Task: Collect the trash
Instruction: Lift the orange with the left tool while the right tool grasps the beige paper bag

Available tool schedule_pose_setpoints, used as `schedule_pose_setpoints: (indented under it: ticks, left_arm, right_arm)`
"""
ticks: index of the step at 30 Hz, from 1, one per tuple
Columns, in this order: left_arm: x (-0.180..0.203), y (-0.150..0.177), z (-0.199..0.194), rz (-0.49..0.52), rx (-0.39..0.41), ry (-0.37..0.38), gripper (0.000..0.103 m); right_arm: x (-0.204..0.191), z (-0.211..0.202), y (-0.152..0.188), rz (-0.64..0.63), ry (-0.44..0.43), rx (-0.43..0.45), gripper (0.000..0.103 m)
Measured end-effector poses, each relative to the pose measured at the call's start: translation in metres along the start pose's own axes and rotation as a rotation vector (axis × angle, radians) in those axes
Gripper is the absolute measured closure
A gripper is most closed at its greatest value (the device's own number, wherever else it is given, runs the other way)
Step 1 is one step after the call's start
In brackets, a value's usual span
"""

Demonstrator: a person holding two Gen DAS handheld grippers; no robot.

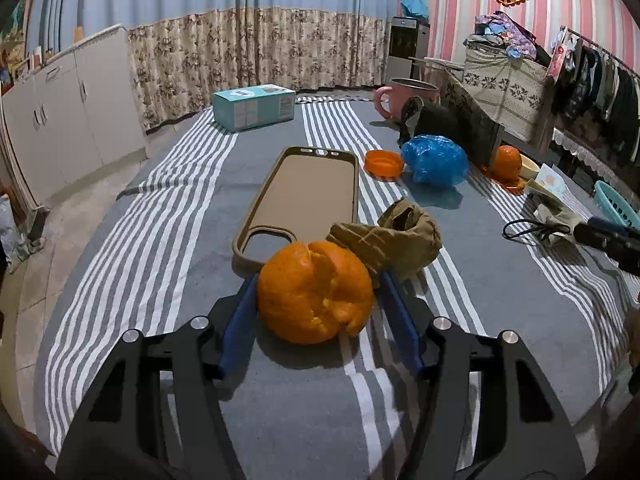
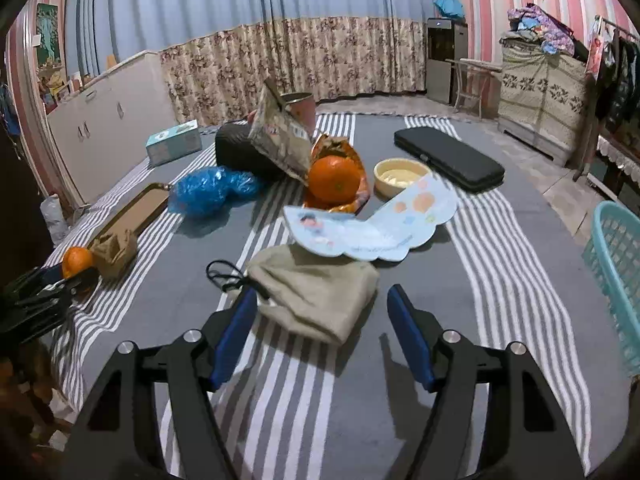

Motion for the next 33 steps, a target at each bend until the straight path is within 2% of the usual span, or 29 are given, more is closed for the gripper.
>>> schedule_pose_setpoints:
  ticks: [2, 4, 8, 9, 13, 16, 21, 27, 29, 30, 31, 32, 33]
  left_arm:
    - [-0.002, -0.002, 0.000, -0.011, -0.002, 0.015, 0.046]
    - [-0.003, -0.004, 0.001, -0.008, -0.009, 0.005, 0.056]
    - [-0.008, -0.006, -0.002, -0.017, -0.016, 0.026, 0.057]
    - [-0.008, -0.005, -0.003, -0.017, -0.013, 0.025, 0.057]
    - [-0.010, -0.008, -0.012, -0.026, 0.006, 0.037, 0.058]
    - [-0.009, -0.014, -0.018, -0.021, 0.024, 0.033, 0.058]
    - [-0.009, -0.028, -0.028, -0.027, 0.054, 0.030, 0.058]
    - [0.000, -0.039, -0.042, -0.012, 0.099, 0.044, 0.058]
    - [0.003, -0.042, -0.045, -0.007, 0.109, 0.052, 0.058]
    - [0.005, -0.043, -0.046, -0.007, 0.111, 0.056, 0.058]
    - [0.005, -0.043, -0.046, -0.007, 0.112, 0.057, 0.058]
    - [0.006, -0.043, -0.045, -0.006, 0.111, 0.059, 0.058]
    - [0.007, -0.043, -0.045, -0.005, 0.111, 0.060, 0.058]
  right_arm:
    - [-0.001, 0.003, 0.005, -0.003, 0.006, -0.013, 0.036]
    - [-0.001, 0.007, 0.008, 0.003, 0.006, -0.026, 0.036]
    - [0.001, 0.012, 0.006, 0.024, 0.005, -0.034, 0.037]
    - [0.002, 0.013, 0.004, 0.038, -0.005, -0.034, 0.039]
    - [0.000, 0.017, -0.002, 0.042, -0.043, -0.035, 0.074]
    - [-0.001, 0.017, -0.004, 0.036, -0.059, -0.023, 0.090]
    - [-0.002, 0.003, -0.010, 0.022, -0.087, 0.018, 0.098]
    - [-0.003, -0.013, -0.016, 0.033, -0.114, 0.022, 0.098]
    - [-0.002, -0.015, -0.017, 0.032, -0.101, 0.028, 0.096]
    - [-0.003, -0.016, -0.017, 0.020, -0.082, 0.031, 0.089]
    - [-0.003, -0.018, -0.016, 0.014, -0.063, 0.034, 0.057]
    - [-0.003, -0.019, -0.016, 0.017, -0.032, 0.050, 0.037]
    - [-0.003, -0.021, -0.015, 0.021, -0.020, 0.066, 0.025]
Point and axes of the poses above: each gripper's, at about its wrist camera, not at the fingertips, and z roughly the way its jaws point, x to its right, y to its underside, the point moved 2 cm from there along z, roughly the way its jaws point, and after that the axes turned 3 degrees about x, right-handed, at the moved point
